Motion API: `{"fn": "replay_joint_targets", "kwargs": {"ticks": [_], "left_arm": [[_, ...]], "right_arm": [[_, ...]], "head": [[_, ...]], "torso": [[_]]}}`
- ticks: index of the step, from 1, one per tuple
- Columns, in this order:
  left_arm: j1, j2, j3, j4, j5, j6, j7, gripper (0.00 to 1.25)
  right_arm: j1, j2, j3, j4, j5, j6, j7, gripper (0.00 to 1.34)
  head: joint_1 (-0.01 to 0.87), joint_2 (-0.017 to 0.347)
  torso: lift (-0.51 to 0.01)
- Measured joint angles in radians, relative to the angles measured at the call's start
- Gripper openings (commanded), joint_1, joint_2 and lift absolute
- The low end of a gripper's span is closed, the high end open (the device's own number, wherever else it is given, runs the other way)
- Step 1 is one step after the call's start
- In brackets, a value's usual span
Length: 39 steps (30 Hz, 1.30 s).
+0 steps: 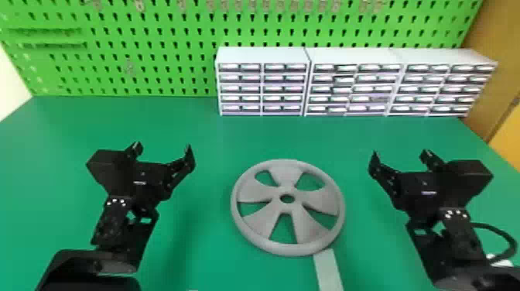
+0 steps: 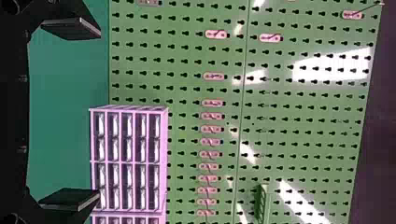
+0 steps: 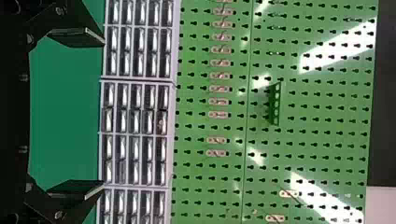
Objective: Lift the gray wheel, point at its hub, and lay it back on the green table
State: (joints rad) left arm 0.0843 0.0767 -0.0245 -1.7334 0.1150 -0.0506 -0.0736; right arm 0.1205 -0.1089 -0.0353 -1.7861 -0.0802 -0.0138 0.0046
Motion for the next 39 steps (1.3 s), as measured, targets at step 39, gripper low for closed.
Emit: {"fn": "replay_joint_targets", "kwargs": {"ticks": [39], "left_arm": [[-0.016, 0.000, -0.004, 0.000, -0.005, -0.011, 0.000, 1.16]], "right_arm": [[-0.004, -0.008, 0.010, 0.001, -0.001, 0.000, 0.000, 1.12]], "head": [[0.692, 0.048]], "torso": [[-0.093]]}}
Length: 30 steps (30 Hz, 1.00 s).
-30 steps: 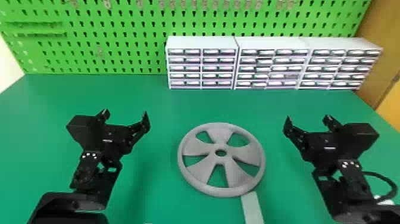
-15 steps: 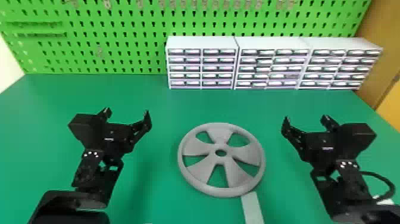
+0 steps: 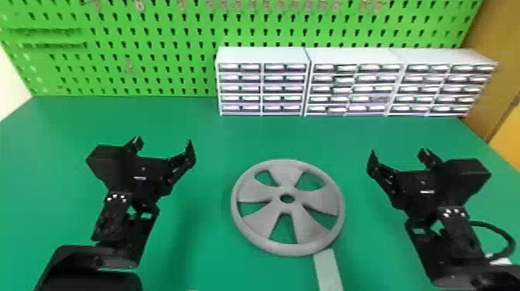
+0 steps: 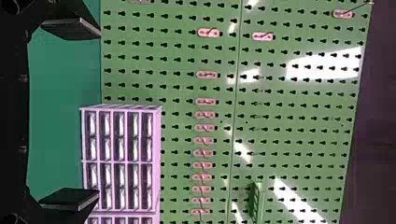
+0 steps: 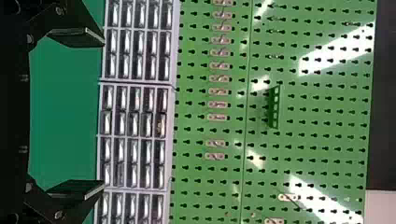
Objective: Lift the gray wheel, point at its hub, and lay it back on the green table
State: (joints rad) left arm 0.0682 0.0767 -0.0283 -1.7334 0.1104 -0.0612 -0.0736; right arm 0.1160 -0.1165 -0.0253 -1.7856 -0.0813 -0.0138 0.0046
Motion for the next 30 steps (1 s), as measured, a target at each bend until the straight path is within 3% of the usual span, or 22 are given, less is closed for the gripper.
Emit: {"fn": "replay_joint_targets", "kwargs": {"ticks": [30], "left_arm": [[0.004, 0.000, 0.002, 0.002, 0.001, 0.000, 0.000, 1.15]], "right_arm": [[0.003, -0.008, 0.002, 0.000, 0.003, 0.000, 0.000, 1.12]], "head": [[0.692, 0.048]], "torso": [[-0.093]]}}
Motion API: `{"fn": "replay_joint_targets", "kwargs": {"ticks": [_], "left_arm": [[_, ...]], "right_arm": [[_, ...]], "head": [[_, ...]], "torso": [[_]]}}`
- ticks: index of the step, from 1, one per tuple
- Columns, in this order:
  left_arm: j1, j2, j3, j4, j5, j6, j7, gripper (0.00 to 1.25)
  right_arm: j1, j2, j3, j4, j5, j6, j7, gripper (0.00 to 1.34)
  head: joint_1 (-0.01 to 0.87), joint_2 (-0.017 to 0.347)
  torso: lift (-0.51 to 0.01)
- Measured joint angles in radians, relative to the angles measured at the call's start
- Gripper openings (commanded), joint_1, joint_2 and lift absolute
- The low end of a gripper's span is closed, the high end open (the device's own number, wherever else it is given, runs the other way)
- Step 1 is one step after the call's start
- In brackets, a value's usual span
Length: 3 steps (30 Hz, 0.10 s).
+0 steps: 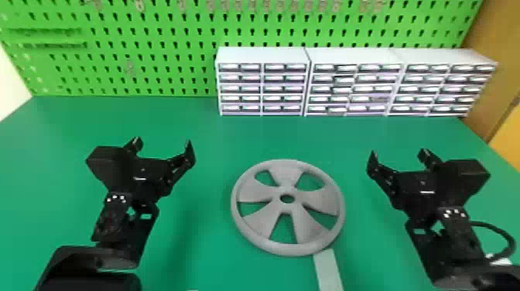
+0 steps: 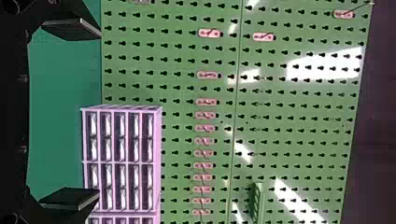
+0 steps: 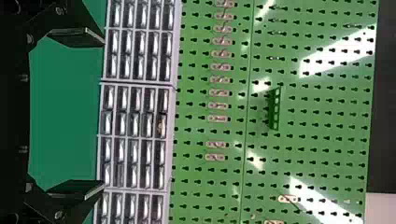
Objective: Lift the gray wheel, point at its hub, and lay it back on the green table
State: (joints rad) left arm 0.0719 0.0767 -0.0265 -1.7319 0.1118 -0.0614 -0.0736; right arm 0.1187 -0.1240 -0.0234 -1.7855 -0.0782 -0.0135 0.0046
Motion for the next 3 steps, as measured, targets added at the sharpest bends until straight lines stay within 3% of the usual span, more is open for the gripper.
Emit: {"fn": "replay_joint_targets", "kwargs": {"ticks": [3], "left_arm": [[-0.001, 0.000, -0.001, 0.000, 0.000, 0.000, 0.000, 1.15]], "right_arm": [[-0.002, 0.000, 0.001, 0.000, 0.000, 0.001, 0.000, 1.12]], "head": [[0.692, 0.048]], "torso": [[-0.093]]}}
